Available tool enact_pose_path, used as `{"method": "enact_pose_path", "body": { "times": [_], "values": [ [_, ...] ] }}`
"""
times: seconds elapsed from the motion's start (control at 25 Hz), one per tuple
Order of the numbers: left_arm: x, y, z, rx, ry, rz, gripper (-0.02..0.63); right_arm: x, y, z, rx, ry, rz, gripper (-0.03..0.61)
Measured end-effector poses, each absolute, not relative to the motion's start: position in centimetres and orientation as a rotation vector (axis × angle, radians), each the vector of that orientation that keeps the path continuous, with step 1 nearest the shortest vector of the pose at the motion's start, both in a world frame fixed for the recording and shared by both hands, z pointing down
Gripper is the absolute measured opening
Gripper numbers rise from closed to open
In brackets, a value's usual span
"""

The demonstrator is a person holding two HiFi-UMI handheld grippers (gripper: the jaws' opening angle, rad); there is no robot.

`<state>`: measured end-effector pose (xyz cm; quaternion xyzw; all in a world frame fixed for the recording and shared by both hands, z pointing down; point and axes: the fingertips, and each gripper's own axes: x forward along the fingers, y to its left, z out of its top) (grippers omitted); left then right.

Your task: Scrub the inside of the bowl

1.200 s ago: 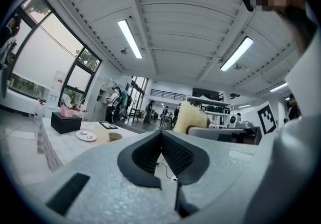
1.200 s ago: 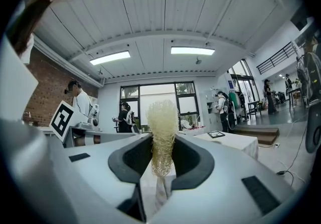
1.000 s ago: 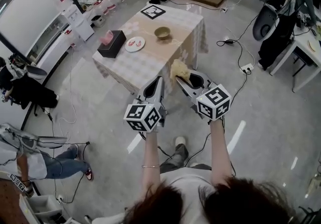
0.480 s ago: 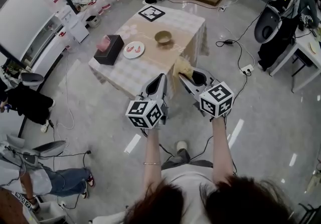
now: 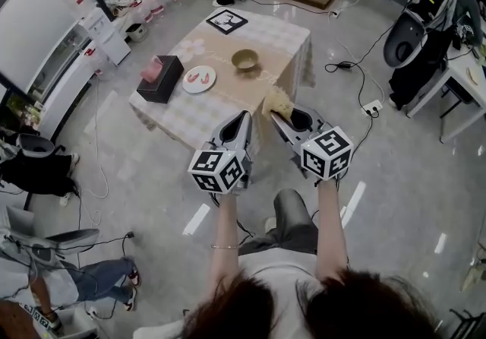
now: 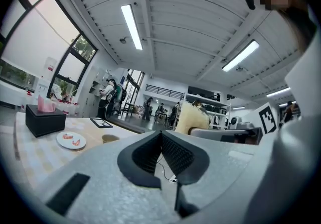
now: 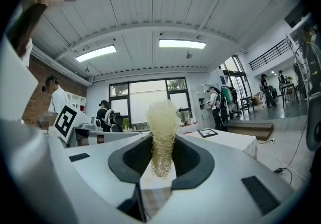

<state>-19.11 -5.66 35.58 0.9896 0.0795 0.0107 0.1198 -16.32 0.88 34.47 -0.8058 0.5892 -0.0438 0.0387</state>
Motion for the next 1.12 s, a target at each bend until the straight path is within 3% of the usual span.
{"method": "enact_pose_path", "body": {
  "times": [1.12],
  "values": [
    [-5.1, -12.5, 36.3, 2.886, 0.015, 0.029, 0.011, 0.0, -6.8, 34.5, -2.290, 2.052, -0.184, 0.095]
  ]
}}
